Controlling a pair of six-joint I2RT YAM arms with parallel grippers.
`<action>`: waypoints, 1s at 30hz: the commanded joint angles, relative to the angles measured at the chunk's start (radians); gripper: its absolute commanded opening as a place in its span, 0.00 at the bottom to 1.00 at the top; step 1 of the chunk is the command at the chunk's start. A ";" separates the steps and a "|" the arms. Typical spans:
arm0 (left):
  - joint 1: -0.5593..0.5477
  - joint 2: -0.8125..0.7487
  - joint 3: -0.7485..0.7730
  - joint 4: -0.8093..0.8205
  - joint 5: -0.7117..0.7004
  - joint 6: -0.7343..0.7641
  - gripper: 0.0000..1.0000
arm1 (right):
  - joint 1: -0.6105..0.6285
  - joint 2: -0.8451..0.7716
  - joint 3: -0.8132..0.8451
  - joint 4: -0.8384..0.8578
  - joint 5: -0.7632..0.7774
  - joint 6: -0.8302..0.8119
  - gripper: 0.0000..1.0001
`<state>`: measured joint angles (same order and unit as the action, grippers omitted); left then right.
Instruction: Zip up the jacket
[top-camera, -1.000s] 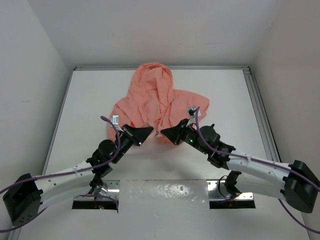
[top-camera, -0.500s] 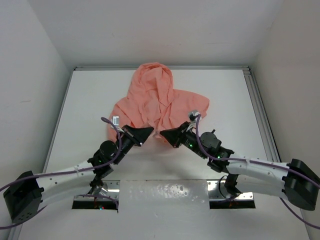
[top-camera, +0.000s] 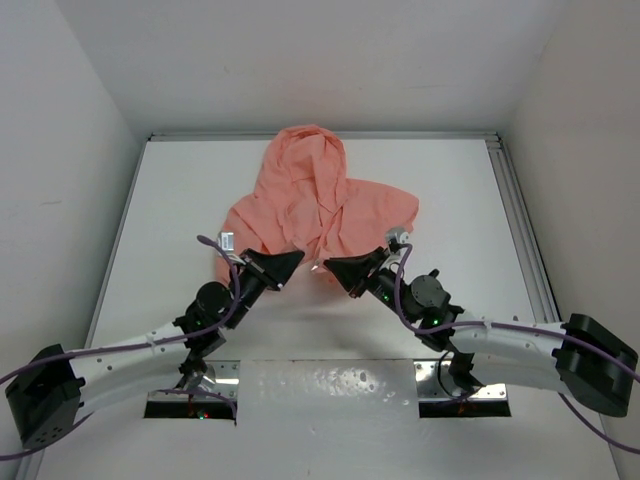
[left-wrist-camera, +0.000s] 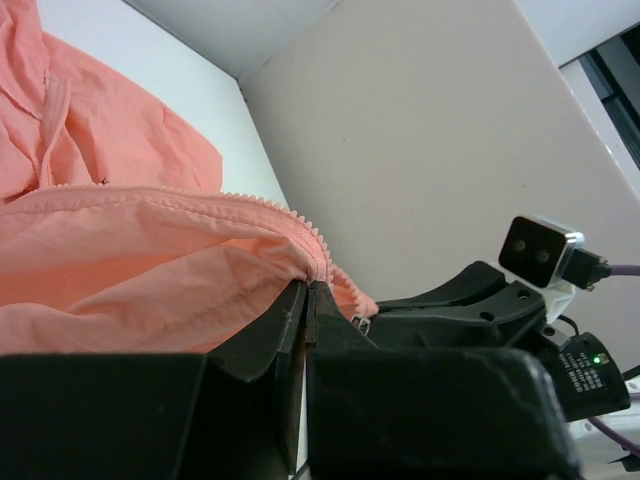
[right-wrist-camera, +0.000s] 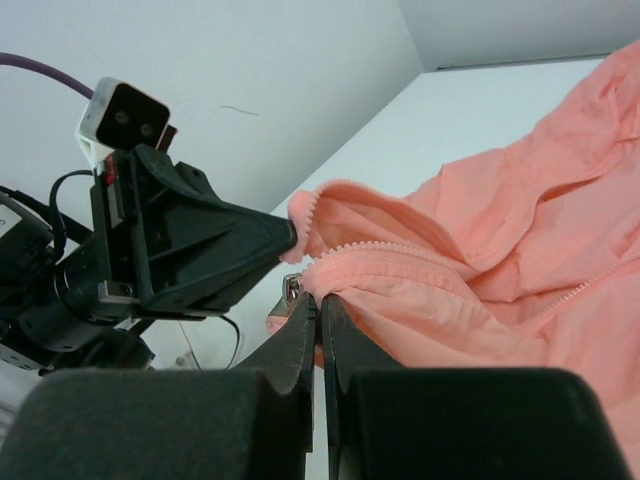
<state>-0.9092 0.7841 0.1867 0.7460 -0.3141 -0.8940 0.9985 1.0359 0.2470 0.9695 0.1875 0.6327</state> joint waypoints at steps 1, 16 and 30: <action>-0.010 0.018 -0.003 0.076 0.027 0.015 0.00 | 0.008 -0.013 0.012 0.095 0.009 -0.034 0.00; -0.011 0.024 -0.020 0.145 0.059 0.038 0.00 | 0.008 0.013 0.034 0.040 0.015 -0.034 0.00; -0.019 0.046 -0.018 0.150 0.060 0.030 0.00 | 0.009 0.016 0.038 0.052 0.003 -0.030 0.00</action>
<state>-0.9134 0.8318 0.1680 0.8421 -0.2581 -0.8688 0.9993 1.0611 0.2474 0.9695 0.1951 0.6090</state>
